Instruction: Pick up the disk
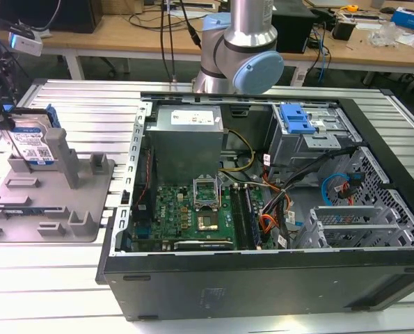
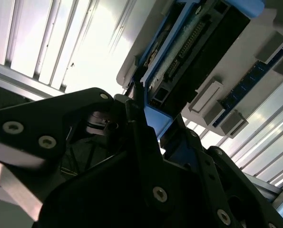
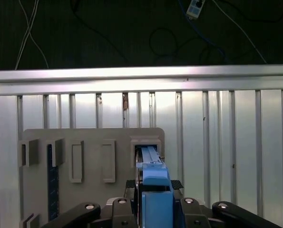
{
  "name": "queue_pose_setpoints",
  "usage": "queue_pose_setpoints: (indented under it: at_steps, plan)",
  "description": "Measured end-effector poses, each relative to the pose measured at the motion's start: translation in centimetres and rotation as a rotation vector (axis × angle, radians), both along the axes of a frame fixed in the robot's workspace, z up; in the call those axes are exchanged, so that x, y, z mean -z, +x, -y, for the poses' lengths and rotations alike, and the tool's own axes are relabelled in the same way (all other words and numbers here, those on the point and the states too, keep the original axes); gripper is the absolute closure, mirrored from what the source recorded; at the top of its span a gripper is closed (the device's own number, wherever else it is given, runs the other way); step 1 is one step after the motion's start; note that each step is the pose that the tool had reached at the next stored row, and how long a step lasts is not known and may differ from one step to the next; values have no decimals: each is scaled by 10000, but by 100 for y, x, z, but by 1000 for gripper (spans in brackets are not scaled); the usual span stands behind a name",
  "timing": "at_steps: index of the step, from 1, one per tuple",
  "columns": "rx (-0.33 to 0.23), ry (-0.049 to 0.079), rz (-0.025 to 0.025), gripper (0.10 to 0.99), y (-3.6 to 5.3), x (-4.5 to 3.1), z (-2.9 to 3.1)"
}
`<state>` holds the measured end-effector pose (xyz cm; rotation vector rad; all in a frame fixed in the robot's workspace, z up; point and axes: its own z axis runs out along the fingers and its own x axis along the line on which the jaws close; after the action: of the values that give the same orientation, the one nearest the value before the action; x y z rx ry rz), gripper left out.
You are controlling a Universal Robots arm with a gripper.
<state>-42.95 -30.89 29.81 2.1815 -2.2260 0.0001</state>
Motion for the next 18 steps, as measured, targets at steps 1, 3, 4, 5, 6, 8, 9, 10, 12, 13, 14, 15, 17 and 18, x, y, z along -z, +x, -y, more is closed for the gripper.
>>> queue_pose_setpoints:
  at_steps: [1, 3, 4, 5, 6, 8, 9, 10, 12, 13, 14, 15, 17, 18]
  plan:
    - [-1, 0, 0, 718, 0, 1, 0]
    - [0, -1, -2, 718, 0, 3, 0]
    - [-1, -1, -2, 718, 0, 4, 0]
    - [-1, -1, -1, 718, 0, 5, 0]
    - [0, -1, -1, 718, 0, 7, 1]
    - [0, 0, 0, 718, 0, 8, 1]
    - [0, 0, 0, 718, 0, 8, 2]
    - [0, 0, -1, 718, 0, 8, 2]
    - [0, 2, 1, 718, 0, 5, 2]
    - [0, 3, 6, 718, 1, -2, 2]
    - [0, 4, 5, 718, 1, -12, 2]
    - [0, 1, -3, 718, 0, -31, 2]
    - [0, 1, -3, 718, 0, -74, 2]
    - [0, 0, -5, 718, 0, -114, 2]
